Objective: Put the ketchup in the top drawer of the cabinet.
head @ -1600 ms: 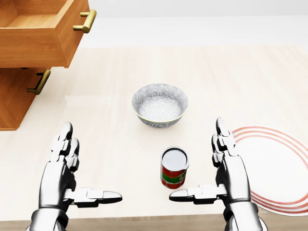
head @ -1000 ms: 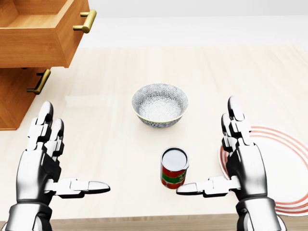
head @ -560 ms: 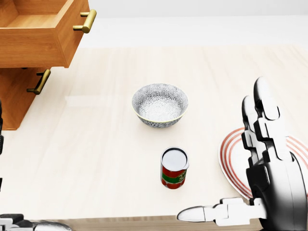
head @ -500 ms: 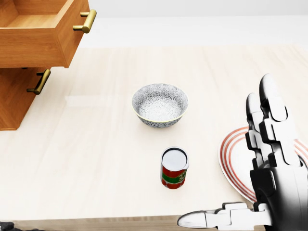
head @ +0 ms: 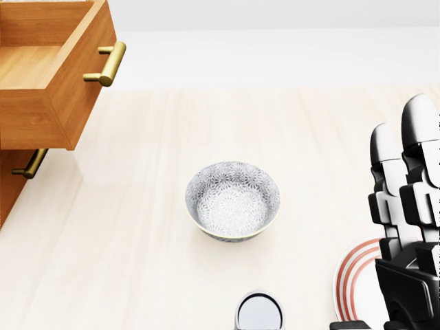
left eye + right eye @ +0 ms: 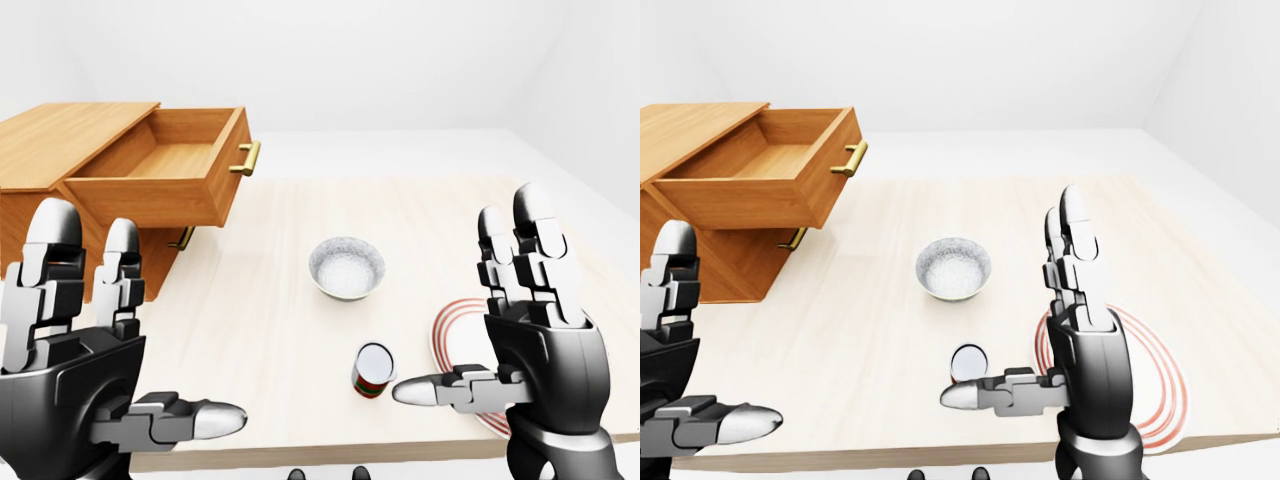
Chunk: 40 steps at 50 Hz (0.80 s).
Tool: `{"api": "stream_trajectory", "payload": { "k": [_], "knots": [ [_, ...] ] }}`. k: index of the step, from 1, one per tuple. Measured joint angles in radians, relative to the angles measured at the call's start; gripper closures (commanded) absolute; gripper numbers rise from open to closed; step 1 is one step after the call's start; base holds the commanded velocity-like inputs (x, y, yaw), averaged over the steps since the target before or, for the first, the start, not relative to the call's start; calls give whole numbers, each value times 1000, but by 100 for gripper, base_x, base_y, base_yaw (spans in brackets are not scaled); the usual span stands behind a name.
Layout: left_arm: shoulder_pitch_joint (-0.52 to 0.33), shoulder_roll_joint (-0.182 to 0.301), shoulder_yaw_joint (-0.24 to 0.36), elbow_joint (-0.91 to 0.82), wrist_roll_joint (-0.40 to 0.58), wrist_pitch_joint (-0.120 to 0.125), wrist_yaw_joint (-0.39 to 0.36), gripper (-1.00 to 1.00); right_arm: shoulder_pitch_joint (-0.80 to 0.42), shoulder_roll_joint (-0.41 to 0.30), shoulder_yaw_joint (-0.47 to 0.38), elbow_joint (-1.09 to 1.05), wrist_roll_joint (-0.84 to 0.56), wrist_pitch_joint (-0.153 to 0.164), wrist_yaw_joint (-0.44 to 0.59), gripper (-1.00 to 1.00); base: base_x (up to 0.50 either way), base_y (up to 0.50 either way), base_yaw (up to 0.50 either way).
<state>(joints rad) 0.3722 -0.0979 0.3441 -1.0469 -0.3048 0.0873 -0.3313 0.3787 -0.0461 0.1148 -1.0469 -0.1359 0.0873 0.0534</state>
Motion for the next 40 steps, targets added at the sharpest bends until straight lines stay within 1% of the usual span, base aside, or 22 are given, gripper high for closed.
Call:
{"api": "stream_trajectory", "payload": {
  "k": [25, 35, 40],
  "knots": [
    [0, 2, 27, 0, -31, 0, 1, -100, 6, -6, 11, 0, -3, 0, -4, -100, 50, 0, 0],
    [0, 1, 28, 0, -33, 0, 1, -100, 4, -6, 11, 0, -10, 0, -9, -100, 2, 0, 0],
    [0, -3, 25, 0, -32, 0, 0, -100, 5, -9, 4, 0, -19, 0, -9, -100, 4, 50, 0]
  ]
}}
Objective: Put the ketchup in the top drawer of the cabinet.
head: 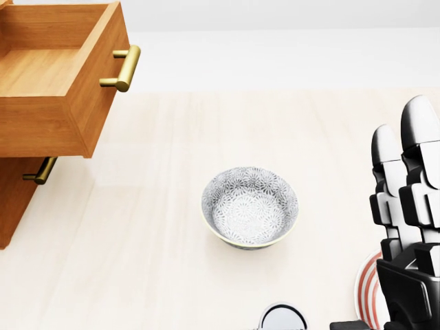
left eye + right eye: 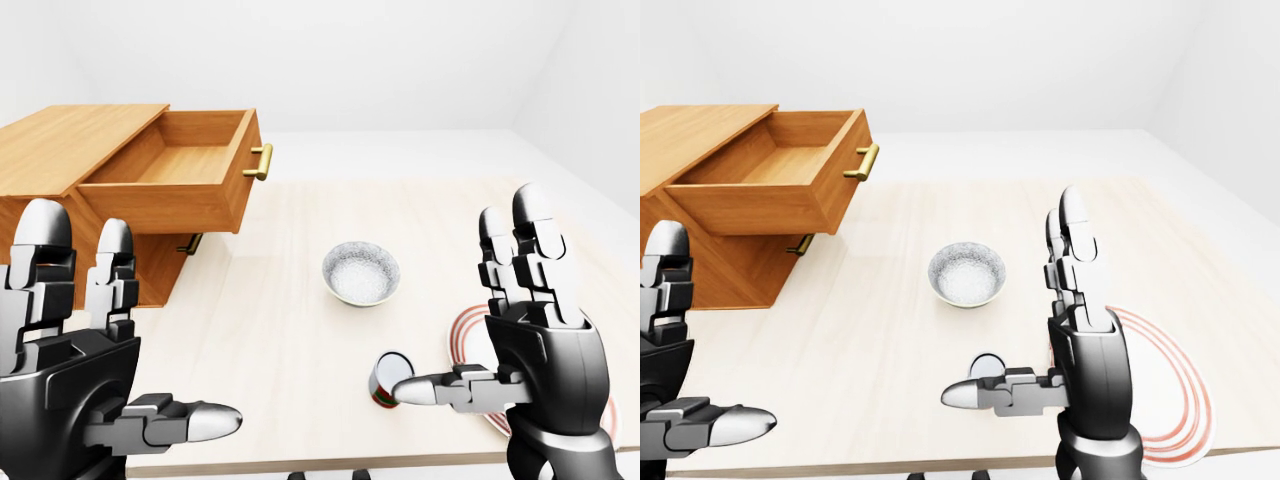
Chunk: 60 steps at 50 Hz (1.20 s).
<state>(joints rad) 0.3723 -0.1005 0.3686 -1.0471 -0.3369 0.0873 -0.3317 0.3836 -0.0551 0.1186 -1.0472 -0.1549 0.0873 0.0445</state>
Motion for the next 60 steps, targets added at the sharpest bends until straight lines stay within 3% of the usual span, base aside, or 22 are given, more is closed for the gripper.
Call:
{"api": "stream_trajectory", "payload": {
  "k": [34, 60],
  "knots": [
    [11, 8, -3, 0, -6, 0, 3, -100, 4, 4, 4, 0, -13, 0, 6, -100, 8, 50, 0],
    [10, 21, 4, 0, -24, 0, 17, -100, -5, 11, -5, 4, -17, 0, 4, -100, 1, 21, 0]
  ]
}}
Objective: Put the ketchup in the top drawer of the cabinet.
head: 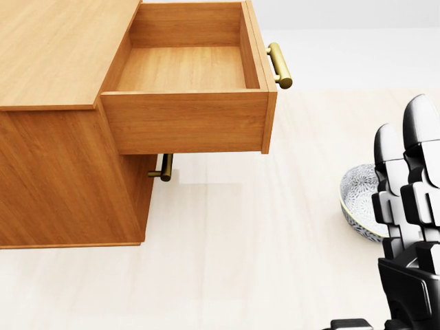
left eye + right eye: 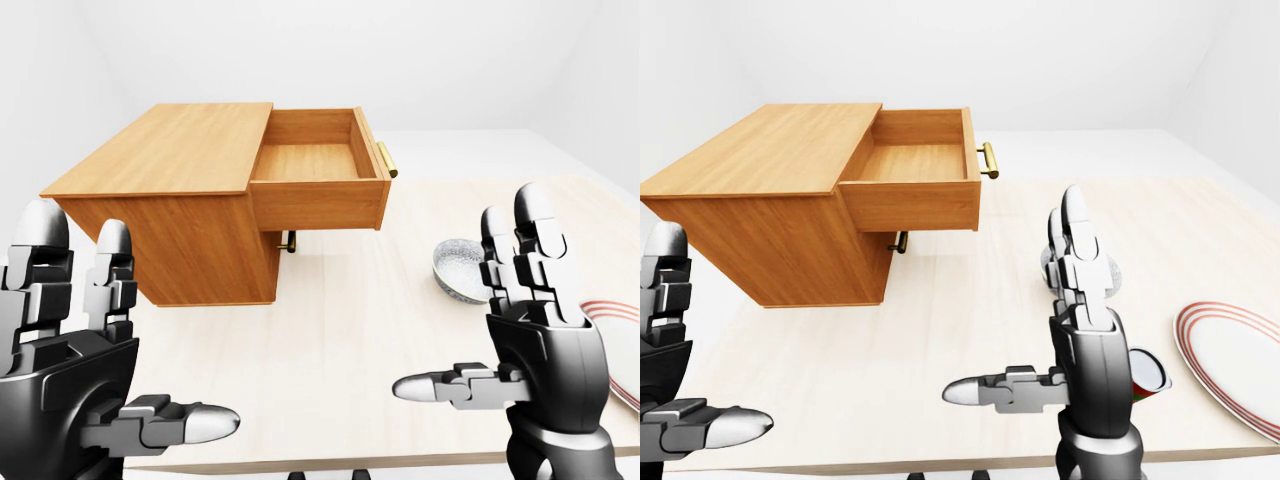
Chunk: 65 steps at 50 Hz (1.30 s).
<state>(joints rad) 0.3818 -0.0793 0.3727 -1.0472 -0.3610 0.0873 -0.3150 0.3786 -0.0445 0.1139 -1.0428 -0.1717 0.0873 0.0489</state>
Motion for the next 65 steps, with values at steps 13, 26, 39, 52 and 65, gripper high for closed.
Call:
{"api": "stream_trajectory", "payload": {
  "k": [13, 26, 39, 52, 65],
  "knots": [
    [3, -11, -7, 0, 15, 0, -12, -100, 23, 10, -51, -4, 41, 0, 22, -100, 0, 0, 0],
    [-1, -21, -7, 0, 25, 0, -22, -100, 53, 66, -330, -4, 65, 0, 242, -100, 0, 0, 0],
    [10, -10, -9, 0, 11, 0, -13, -100, -69, 1, -810, -4, 45, 0, 609, -100, 0, 0, 0],
    [11, -5, -16, 0, 11, 0, -6, -100, -181, -162, -1083, -4, -59, 0, 649, -100, 0, 0, 0],
    [5, 0, -14, 0, 6, 0, 1, -100, -214, -253, -1197, -4, -154, 0, 649, -100, 0, 0, 0]
  ]
}}
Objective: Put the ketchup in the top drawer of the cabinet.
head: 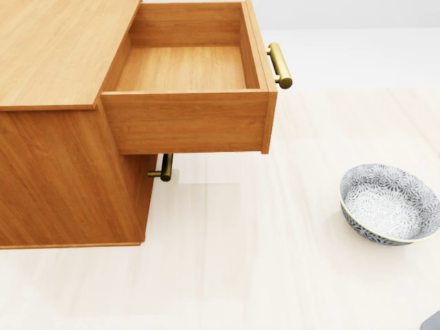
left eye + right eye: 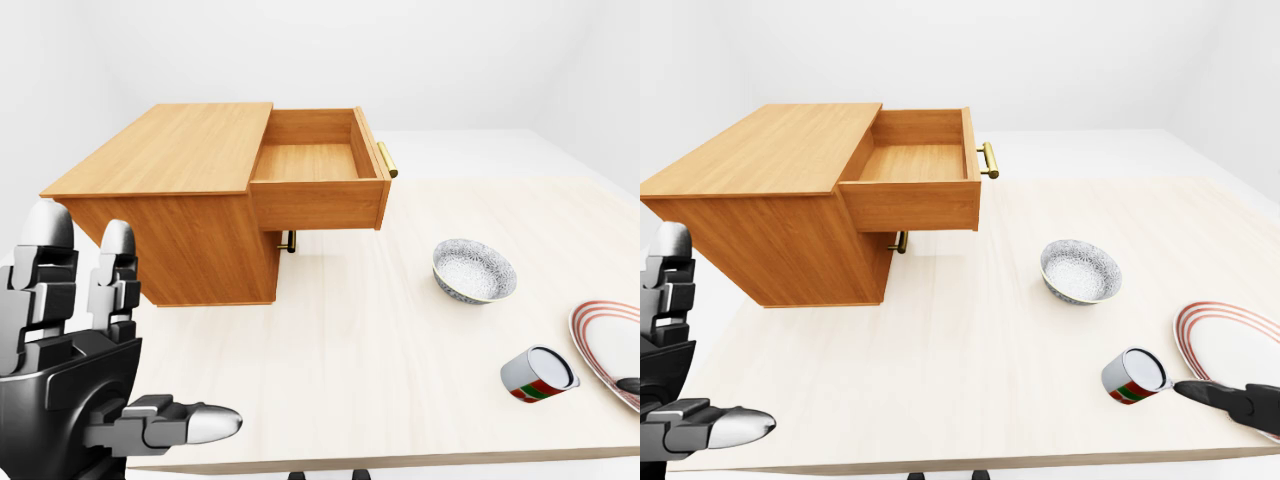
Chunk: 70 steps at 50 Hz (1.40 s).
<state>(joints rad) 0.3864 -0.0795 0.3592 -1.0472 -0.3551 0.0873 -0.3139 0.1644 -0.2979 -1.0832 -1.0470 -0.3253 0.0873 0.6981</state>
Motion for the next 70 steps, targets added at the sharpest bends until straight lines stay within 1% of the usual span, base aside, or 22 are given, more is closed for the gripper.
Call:
{"api": "stream_trajectory", "payload": {
  "k": [6, 11, 21, 29, 34, 42, 53, 58, 70],
  "knots": [
    [0, 3, 2, 0, -4, 0, 3, -100, 0, -20, -29, 18, -26, 0, 0, -100, 0, 0, 0],
    [2, 5, 1, 0, -6, 0, 5, -100, 7, -22, -43, 54, -42, 0, 0, -100, 0, 0, 0],
    [5, 1, 0, 0, -3, 0, 1, -100, 38, 2, -24, 162, -83, 0, 0, -100, 0, 0, 0],
    [2, -4, -1, 0, 3, 0, -4, -100, 60, 18, 10, 281, -124, 0, 0, -100, 0, 0, 0],
    [1, -7, -2, 0, 8, 0, -7, -100, 62, 17, 44, 358, -153, 0, 0, -100, 0, 0, 0],
    [0, -7, -2, 0, 9, 0, -8, -100, 52, -4, 105, 468, -188, 0, 0, -100, 0, 0, 0],
    [10, -29, -5, 0, 26, 0, -33, -100, 32, -43, 175, 601, -210, 0, 0, -100, 0, 0, 0],
    [6, -26, -4, 0, 26, 0, -30, -100, 26, -57, 205, 658, -213, 0, 0, -100, 0, 0, 0],
    [5, -23, -12, 0, 30, 0, -25, -100, 35, -76, 250, 783, -210, 0, 0, -100, 0, 0, 0]
  ]
}}
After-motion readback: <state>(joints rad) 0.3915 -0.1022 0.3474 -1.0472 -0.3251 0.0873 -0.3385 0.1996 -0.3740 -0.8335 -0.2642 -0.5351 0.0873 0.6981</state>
